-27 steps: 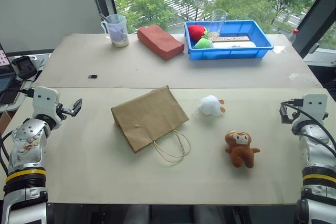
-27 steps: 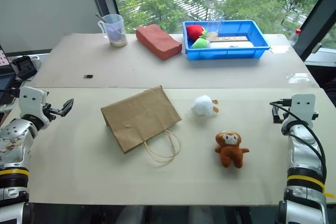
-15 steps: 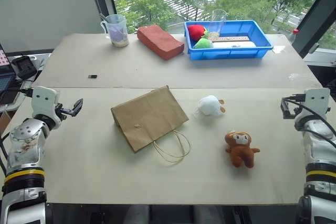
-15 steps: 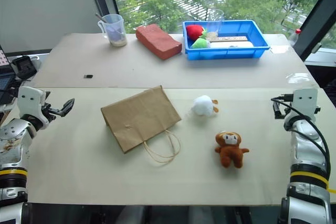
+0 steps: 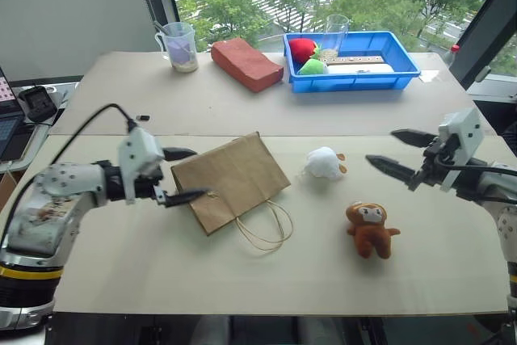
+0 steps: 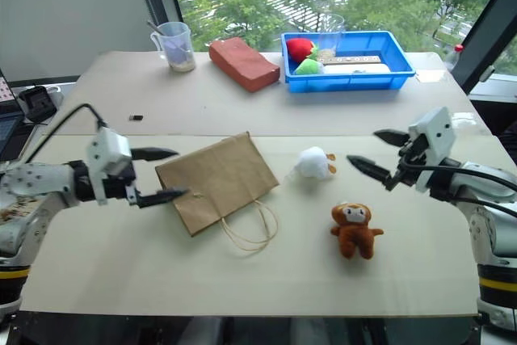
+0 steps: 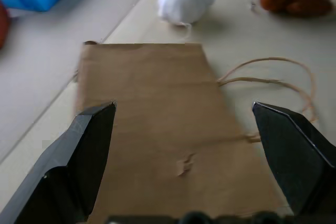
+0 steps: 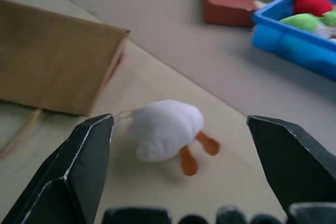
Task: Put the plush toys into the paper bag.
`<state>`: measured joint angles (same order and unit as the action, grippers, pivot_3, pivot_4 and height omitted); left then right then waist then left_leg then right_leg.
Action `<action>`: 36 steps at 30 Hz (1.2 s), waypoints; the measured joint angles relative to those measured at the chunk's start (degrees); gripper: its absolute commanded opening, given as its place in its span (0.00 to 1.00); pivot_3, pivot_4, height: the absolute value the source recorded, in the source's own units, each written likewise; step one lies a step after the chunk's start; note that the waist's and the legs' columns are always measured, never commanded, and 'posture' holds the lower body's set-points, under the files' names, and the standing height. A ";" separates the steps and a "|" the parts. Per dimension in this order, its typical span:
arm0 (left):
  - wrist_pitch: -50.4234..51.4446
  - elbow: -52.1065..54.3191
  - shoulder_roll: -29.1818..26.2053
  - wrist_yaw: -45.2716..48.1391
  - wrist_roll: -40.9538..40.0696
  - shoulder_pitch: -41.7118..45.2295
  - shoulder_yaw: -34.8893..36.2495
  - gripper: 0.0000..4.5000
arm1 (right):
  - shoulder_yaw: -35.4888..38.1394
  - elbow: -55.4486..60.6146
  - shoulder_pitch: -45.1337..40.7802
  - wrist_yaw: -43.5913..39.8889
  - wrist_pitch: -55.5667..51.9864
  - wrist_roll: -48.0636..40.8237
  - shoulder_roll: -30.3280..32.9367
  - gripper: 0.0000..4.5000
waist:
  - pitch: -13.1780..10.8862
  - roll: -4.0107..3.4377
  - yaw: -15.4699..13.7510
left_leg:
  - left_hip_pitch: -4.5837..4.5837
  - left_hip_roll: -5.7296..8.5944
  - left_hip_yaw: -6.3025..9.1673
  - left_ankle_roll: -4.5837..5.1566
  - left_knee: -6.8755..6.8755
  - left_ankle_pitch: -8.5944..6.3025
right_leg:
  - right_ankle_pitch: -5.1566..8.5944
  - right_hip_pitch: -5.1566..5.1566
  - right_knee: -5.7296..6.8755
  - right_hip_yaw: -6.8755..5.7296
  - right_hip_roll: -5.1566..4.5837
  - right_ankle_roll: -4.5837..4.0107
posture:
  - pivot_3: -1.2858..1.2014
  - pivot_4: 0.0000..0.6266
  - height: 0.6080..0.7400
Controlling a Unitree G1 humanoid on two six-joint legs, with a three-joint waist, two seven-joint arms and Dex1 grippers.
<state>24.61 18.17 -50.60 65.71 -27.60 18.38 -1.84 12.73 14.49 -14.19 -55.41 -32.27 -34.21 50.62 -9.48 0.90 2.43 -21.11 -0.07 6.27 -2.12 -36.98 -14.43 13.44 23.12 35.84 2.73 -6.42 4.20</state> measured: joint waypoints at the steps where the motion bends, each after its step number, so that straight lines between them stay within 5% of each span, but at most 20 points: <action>1: -1.00 0.16 0.17 2.19 1.18 1.10 -3.44 0.98 | -1.04 2.51 0.37 -1.39 -1.23 -1.04 0.73 1.00 | 0.00 0.00 0.00 | 0.00 0.00 -0.01 0.00 -0.01 0.00 | 0.00 0.00 0.00 0.00 0.00 0.00 | 0.52 0.24 1.00; 8: -9.75 -10.96 9.27 9.31 10.48 10.80 -17.53 0.98 | -7.26 11.01 1.39 -3.00 -4.30 -2.75 0.57 1.00 | -0.01 0.03 -0.73 | -0.06 0.02 0.00 0.00 -0.15 0.00 | 0.00 -0.02 -0.04 -0.01 0.01 0.00 | 0.52 0.24 1.00; 16: -16.02 -18.35 16.90 13.81 16.24 13.34 -24.54 0.98 | -8.76 17.87 1.97 1.77 -6.51 -3.17 -1.53 1.00 | -0.01 0.03 -1.46 | -0.08 0.03 0.00 0.04 -0.17 -0.02 | 0.00 0.01 -0.05 -0.01 0.01 0.00 | 0.52 0.24 1.00; 19: -16.95 -19.59 18.05 14.77 17.67 14.17 -26.09 0.82 | -8.73 19.62 3.50 3.64 -7.16 -3.20 -2.16 1.00 | -0.01 0.03 -1.66 | -0.09 0.03 0.00 0.04 -0.27 -0.02 | 0.01 -0.02 -0.02 0.00 0.00 0.00 | 0.52 0.24 1.00; 27: -18.64 -24.30 19.79 17.23 19.44 15.64 -26.53 0.01 | -8.45 21.17 4.73 6.75 -8.21 -4.26 -2.87 1.00 | -0.01 0.03 -1.67 | -0.10 0.04 0.01 0.05 -0.39 -0.03 | 0.01 -0.04 0.03 0.00 0.01 0.01 | 0.52 0.24 1.00; 36: -17.74 -27.50 21.59 18.95 18.29 18.68 -24.71 0.01 | -7.37 21.01 4.97 7.59 -8.14 -4.29 -2.85 1.00 | -0.01 0.04 -1.64 | -0.13 0.03 0.02 0.07 -0.43 -0.04 | 0.01 -0.02 0.04 -0.01 0.01 0.01 | 0.52 0.24 1.00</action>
<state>6.88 -9.33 -29.01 84.66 -9.31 37.06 -26.55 5.36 35.50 -9.22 -47.82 -40.41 -38.51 47.77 -9.49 0.93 0.79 -21.24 -0.04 6.29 -2.05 -37.41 -14.47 13.45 23.09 35.88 2.72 -6.40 4.21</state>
